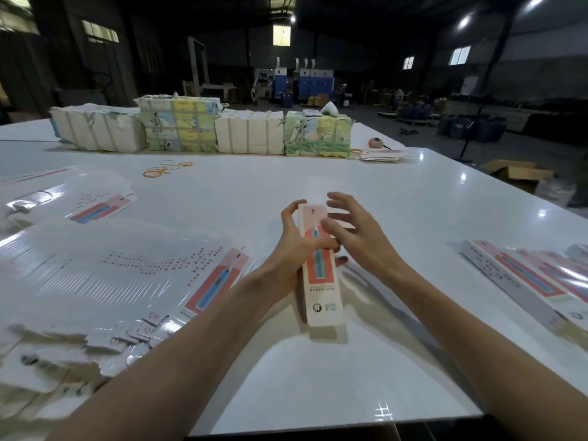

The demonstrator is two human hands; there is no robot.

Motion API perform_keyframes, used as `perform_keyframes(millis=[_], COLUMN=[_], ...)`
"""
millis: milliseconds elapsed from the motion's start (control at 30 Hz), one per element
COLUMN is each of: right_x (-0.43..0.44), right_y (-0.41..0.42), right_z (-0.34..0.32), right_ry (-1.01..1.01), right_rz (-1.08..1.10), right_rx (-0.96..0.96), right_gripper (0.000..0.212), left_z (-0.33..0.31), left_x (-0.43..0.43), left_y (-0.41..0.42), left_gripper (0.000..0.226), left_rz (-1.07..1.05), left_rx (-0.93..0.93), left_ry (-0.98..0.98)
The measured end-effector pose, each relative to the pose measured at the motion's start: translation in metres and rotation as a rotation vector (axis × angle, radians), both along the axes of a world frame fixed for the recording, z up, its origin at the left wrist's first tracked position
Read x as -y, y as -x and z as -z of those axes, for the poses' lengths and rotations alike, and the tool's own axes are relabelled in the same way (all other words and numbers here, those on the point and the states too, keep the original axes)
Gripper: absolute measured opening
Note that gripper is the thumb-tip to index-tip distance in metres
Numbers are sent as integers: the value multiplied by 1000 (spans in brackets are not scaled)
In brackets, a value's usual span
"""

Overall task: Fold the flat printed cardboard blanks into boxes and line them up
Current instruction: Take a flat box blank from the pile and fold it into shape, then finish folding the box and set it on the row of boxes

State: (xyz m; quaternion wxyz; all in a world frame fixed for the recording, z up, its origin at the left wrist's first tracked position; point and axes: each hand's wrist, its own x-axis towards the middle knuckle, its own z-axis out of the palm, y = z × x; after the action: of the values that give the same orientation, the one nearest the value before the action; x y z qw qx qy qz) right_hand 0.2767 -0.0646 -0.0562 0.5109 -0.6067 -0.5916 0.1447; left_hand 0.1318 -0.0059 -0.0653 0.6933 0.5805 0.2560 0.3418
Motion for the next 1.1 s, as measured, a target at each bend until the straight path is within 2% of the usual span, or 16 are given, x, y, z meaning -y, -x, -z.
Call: perform_keyframes(millis=[133,200,300,367,500,567,667,800,867,1100], right_x=[7,15,32,42,61,77,106,144,158,187], right_y=[11,18,25,23,-5,-29,-69,-110,-120,-123], right_z=[-15,-23,-24,-18,-5,-3,0,15,22,23], right_ry=[76,181,238,257,218,268,386,512,538,530], right_rz=[86,74,62,77,192,325,530,680,723,761], right_rx=[310,403,479,548,624,613,638,821,874,858], right_gripper=[28,39,58,58,35,42,46,41,45,48], left_z=[-6,-8,-9,-9,-5,-1,3,8,9,10], left_x=[2,3,1,3,13,13,11,12,14,18], left_y=[0,0,3,2,-6,-7,-2,1,-1,-5], left_gripper=[76,66,53,52,48,42,27,22,23,25], left_rz=[-88,-82,55,90,62,56,43,50,61,50], left_rx=[170,323,488,411,136,41,-31,-108,-145,-231], left_ry=[57,123,225,228,156,47,-133,-272,-322,-436])
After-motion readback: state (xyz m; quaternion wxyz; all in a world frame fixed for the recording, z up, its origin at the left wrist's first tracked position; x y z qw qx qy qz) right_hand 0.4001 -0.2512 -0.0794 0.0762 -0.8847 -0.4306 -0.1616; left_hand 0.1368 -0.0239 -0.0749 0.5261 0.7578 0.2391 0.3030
